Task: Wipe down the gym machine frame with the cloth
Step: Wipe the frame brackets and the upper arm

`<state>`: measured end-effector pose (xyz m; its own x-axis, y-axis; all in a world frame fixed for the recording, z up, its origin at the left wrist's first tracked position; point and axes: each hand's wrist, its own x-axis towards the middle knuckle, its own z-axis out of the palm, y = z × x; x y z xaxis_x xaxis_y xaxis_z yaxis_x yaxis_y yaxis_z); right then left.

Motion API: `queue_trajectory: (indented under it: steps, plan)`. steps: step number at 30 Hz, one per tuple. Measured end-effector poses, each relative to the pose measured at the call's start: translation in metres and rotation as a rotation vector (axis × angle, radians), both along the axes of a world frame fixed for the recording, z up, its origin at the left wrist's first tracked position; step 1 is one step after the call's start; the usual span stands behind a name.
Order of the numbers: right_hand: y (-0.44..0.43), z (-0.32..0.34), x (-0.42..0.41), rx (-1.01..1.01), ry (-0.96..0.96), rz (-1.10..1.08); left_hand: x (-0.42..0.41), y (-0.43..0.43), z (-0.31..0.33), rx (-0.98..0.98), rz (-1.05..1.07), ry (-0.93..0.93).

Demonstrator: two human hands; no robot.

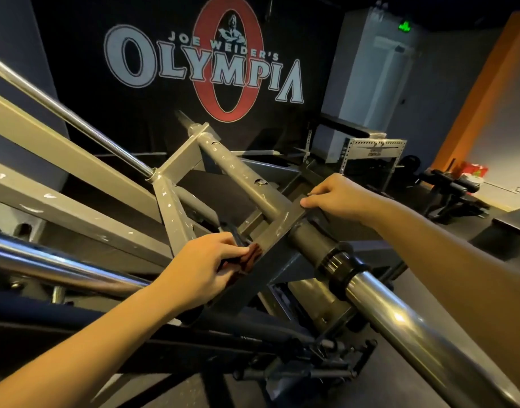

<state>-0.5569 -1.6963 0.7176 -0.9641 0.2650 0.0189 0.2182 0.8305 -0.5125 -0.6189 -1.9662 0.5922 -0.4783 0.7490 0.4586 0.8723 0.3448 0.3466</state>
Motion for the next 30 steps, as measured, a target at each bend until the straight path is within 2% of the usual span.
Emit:
queue_trajectory:
  steps: [7,11,14,17,23,26,30]
  plan:
    - [0.005,-0.006,-0.006,0.031,0.034,0.008,0.002,0.070,0.026,0.274,0.036,0.010]
    - [0.010,-0.008,-0.009,0.034,0.036,0.034,0.008,0.037,-0.003,0.148,0.024,0.113]
    - [0.013,-0.012,-0.009,0.030,0.052,0.059,0.011,-0.011,-0.025,0.041,0.064,0.065]
    - [0.012,-0.009,-0.012,0.028,0.040,0.060,0.009,-0.010,-0.017,0.009,0.085,0.075]
    - [0.012,-0.009,-0.010,0.034,0.040,0.074,0.009,0.082,0.025,0.375,0.144,-0.034]
    - [0.014,-0.014,-0.008,0.025,0.069,0.077,0.015,0.063,0.011,0.279,0.094,0.057]
    - [0.017,-0.015,-0.009,0.008,0.071,0.084,0.024,-0.006,-0.026,-0.021,0.163,0.132]
